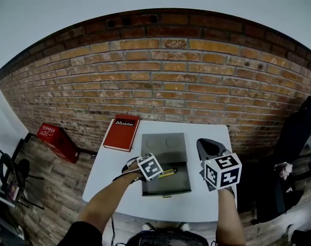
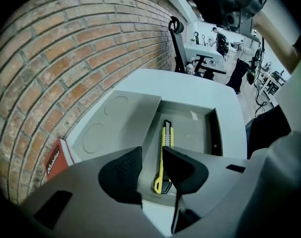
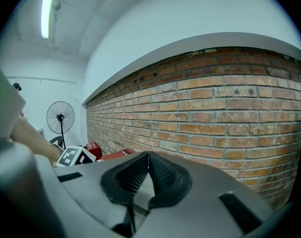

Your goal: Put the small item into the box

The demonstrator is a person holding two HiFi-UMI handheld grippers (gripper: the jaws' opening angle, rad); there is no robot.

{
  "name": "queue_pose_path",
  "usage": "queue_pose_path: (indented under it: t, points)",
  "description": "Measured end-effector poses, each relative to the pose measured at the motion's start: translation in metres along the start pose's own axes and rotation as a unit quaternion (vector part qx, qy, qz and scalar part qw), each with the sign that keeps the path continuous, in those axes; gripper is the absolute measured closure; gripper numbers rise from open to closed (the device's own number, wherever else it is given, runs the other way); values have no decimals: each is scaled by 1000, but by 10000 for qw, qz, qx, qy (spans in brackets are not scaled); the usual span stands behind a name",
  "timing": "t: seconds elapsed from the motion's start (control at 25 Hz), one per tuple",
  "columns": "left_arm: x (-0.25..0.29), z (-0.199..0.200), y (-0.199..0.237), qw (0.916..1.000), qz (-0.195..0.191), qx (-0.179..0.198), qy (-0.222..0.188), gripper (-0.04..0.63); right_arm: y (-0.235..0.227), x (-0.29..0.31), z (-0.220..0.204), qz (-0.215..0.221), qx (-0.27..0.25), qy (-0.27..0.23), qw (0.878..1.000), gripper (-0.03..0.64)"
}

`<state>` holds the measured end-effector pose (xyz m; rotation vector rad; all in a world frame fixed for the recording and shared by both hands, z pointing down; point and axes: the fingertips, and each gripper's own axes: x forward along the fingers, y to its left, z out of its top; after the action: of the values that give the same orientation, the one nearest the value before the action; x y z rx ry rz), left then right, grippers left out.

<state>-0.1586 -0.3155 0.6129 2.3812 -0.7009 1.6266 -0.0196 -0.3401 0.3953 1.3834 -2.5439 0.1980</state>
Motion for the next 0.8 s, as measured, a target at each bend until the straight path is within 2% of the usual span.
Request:
queue_pose_path:
  t: [0.24,0.48,0.64,0.8]
  points:
    - [-25,17,20,9967,316,-307,-688,453,9,5,2,107,-38,-16,9999,597]
    - [-65,32,43,9873,744,-670,-1234,476,12,7,7,134,-50,-74,9999,597]
    - [-94,40,61,9755,1102,-943,-1652,491,13,9,9,154,-49,-96,9998,597]
    - [-125,48,78,9564,1404,-1330,-2186,500,10,10,14,139,-37,-155,9998,597]
